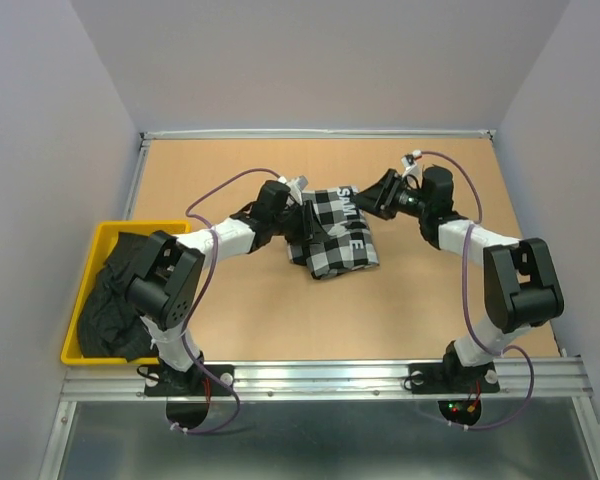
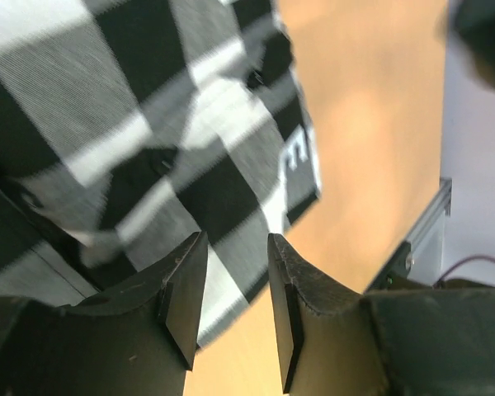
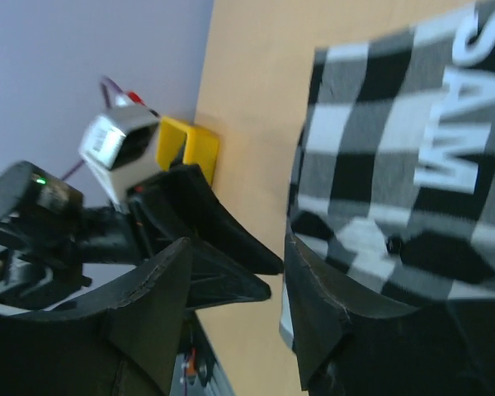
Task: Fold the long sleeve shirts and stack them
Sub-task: Fold the shirt
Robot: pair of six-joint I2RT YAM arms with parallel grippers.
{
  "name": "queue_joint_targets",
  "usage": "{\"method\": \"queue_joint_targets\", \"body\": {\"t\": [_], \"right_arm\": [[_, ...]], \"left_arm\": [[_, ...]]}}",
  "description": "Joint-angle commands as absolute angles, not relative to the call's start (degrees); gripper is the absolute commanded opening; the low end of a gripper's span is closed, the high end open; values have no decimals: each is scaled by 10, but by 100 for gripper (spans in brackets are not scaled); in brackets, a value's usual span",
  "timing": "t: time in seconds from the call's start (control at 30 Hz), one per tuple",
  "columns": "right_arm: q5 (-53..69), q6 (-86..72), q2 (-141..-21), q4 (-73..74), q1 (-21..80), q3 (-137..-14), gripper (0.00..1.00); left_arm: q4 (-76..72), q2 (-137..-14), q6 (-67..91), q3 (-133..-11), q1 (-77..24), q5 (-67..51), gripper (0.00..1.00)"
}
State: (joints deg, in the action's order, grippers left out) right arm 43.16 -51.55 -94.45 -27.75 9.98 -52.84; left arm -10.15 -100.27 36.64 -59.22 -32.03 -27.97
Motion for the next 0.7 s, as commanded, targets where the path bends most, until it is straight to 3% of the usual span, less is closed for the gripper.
{"method": "queue_joint_targets", "body": {"t": [0.0, 0.47, 0.67], "right_arm": [[468, -479, -902, -254, 116, -457, 54], [453, -431, -1031, -322, 132, -332, 43], [435, -407, -1026, -324, 110, -293, 41]], "left_arm": [[-83, -959, 338, -564, -353, -288, 45], [-61, -1042, 334, -508, -367, -236, 28], [-69, -1030, 344, -476, -343, -228, 26]]}}
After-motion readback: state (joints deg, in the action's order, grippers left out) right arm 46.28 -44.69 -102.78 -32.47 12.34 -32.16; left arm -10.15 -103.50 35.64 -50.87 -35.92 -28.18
